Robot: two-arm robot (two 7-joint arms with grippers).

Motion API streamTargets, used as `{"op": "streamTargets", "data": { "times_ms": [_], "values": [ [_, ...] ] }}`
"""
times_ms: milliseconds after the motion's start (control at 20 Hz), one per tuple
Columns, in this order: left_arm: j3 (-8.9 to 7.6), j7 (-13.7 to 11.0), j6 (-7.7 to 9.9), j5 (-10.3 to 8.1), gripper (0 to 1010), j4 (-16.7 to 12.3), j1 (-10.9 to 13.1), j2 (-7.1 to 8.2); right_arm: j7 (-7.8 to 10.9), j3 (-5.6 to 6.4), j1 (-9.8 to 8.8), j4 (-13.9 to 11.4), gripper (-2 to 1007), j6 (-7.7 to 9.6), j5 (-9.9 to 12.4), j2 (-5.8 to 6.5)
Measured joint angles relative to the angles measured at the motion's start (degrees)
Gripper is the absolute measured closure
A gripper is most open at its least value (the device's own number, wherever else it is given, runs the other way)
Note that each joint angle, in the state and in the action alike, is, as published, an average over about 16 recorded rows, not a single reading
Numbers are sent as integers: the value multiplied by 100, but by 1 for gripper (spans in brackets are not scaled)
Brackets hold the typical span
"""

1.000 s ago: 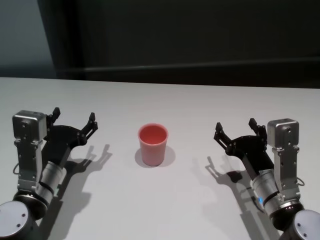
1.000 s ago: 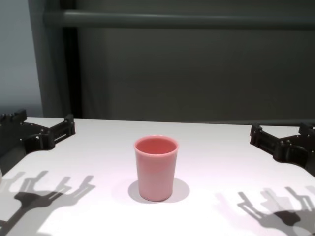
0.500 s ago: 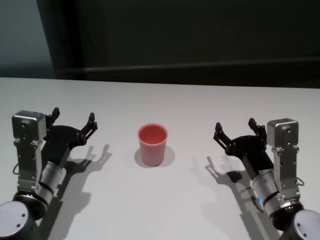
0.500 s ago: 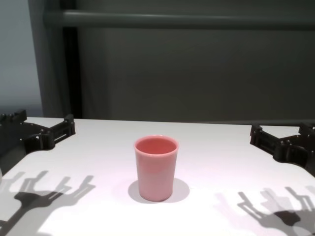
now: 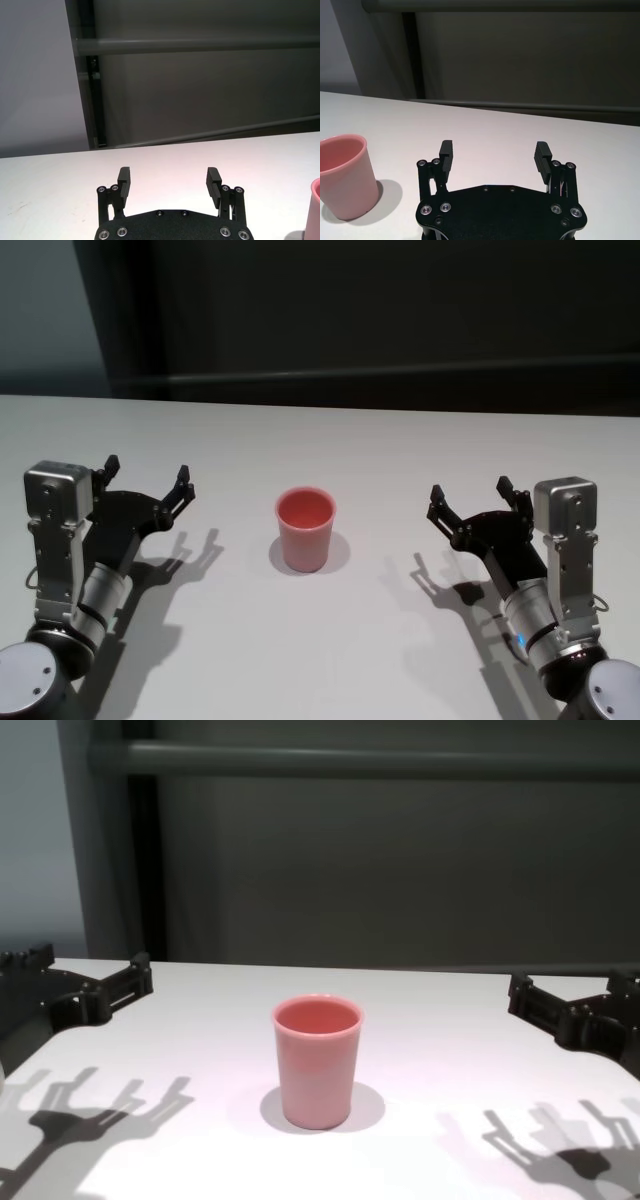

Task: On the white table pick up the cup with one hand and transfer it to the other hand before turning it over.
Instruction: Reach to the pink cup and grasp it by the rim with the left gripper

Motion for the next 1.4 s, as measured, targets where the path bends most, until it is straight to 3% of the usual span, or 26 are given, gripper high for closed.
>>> {"op": "streamTargets", "data": {
  "times_ms": [1400],
  "values": [
    [0,0,0,0,9,0,0,0,0,0,0,0,3,0,0,0]
  ]
}}
